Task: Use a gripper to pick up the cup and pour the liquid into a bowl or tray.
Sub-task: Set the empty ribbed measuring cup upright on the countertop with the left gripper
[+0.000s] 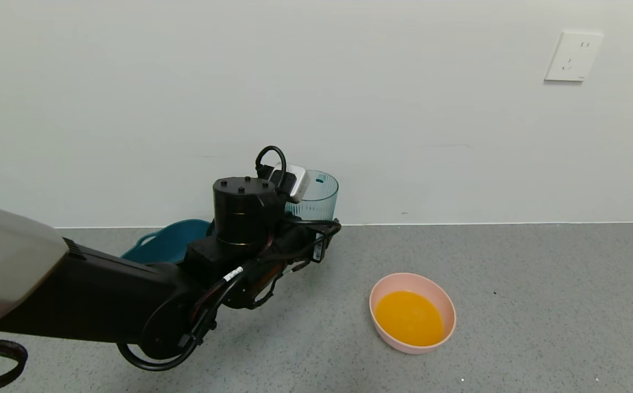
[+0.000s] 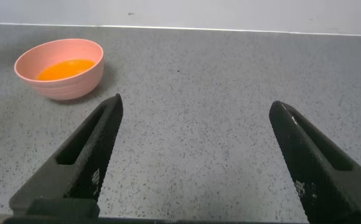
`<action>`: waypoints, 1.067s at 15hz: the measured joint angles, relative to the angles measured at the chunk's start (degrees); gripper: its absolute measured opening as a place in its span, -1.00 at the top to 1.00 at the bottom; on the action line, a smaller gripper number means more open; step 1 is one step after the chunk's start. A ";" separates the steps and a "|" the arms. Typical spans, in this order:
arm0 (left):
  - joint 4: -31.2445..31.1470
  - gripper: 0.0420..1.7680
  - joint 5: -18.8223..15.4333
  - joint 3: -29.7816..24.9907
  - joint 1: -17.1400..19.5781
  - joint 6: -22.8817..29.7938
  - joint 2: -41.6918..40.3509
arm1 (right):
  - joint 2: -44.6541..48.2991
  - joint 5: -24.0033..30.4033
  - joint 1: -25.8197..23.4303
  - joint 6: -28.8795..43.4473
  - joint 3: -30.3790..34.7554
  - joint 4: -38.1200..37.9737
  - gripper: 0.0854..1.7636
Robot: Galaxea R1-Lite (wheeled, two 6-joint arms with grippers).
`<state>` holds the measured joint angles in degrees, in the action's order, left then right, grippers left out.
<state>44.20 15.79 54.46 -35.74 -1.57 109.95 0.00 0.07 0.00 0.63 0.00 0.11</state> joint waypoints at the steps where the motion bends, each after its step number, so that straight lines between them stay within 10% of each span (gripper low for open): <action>1: 0.06 -0.44 -0.06 -0.35 0.07 0.56 0.20 | 0.00 0.00 0.00 0.00 0.00 0.00 -0.94; 16: 13.74 -0.44 1.60 -0.73 0.68 6.94 14.28 | 0.00 0.00 0.00 0.02 0.00 0.00 -0.94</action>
<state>57.94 17.38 53.72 -35.06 5.36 124.22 0.00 0.07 0.00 0.66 0.00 0.11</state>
